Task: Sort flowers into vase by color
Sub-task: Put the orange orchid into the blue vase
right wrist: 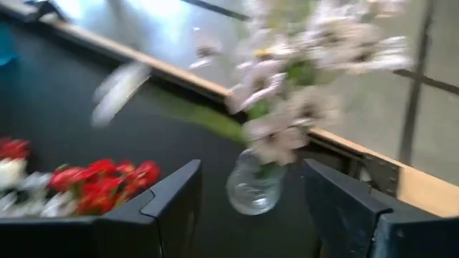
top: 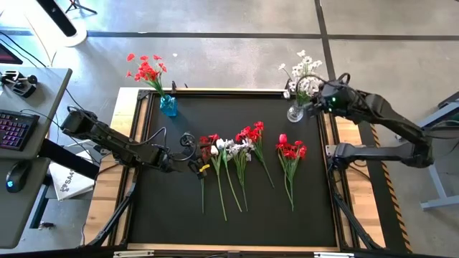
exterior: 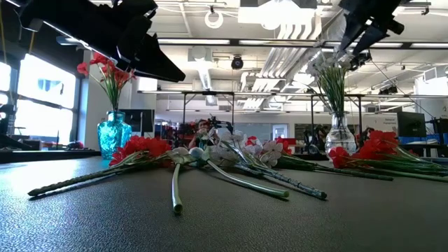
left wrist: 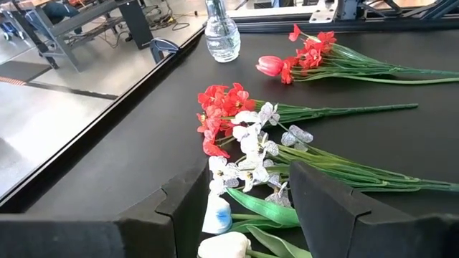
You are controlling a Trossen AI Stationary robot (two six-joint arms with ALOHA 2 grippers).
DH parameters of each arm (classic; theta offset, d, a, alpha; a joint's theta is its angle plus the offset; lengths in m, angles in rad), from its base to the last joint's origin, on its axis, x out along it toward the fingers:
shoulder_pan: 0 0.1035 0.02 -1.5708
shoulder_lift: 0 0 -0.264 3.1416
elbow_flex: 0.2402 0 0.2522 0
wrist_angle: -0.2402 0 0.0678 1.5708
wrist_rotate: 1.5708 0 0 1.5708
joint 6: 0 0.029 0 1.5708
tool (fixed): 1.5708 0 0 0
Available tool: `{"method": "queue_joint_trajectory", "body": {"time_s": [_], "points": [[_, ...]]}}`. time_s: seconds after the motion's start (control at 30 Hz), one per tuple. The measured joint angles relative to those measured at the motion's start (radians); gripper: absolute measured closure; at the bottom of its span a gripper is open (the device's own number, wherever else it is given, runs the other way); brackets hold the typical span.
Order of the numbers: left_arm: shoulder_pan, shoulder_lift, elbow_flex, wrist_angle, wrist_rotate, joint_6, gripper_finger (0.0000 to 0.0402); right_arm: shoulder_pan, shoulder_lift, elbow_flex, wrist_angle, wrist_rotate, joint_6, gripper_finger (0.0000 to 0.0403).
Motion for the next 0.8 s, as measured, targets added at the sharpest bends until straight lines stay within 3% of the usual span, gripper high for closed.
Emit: {"method": "queue_joint_trajectory", "body": {"time_s": [0.13, 0.23, 0.4, 0.63, 0.7, 0.8], "points": [[-0.003, -0.019, 0.000, -0.031, 0.000, -0.023, 0.0220, 0.160, -0.009, -0.082, 0.047, -0.047, 0.055, 0.0179], [-0.015, -0.062, 0.019, -0.168, 0.000, -0.097, 0.0220, 0.302, -0.002, -0.201, 0.179, -0.055, 0.097, 0.0183], [-0.044, -0.142, 0.069, -0.453, 0.020, -0.284, 0.0220, 0.521, 0.034, -0.462, 0.655, -0.075, 0.094, 0.0187], [-0.083, -0.209, 0.105, -0.832, 0.200, -0.624, 0.0220, 0.701, 0.184, -0.740, 1.431, -0.024, -0.101, 0.0187], [-0.100, -0.209, 0.106, -0.919, 0.256, -0.736, 0.0220, 0.723, 0.244, -0.773, 1.581, 0.034, -0.141, 0.0187], [-0.131, -0.190, 0.103, -0.986, 0.305, -0.915, 0.0220, 0.738, 0.327, -0.778, 1.664, 0.102, -0.173, 0.0187]]}}
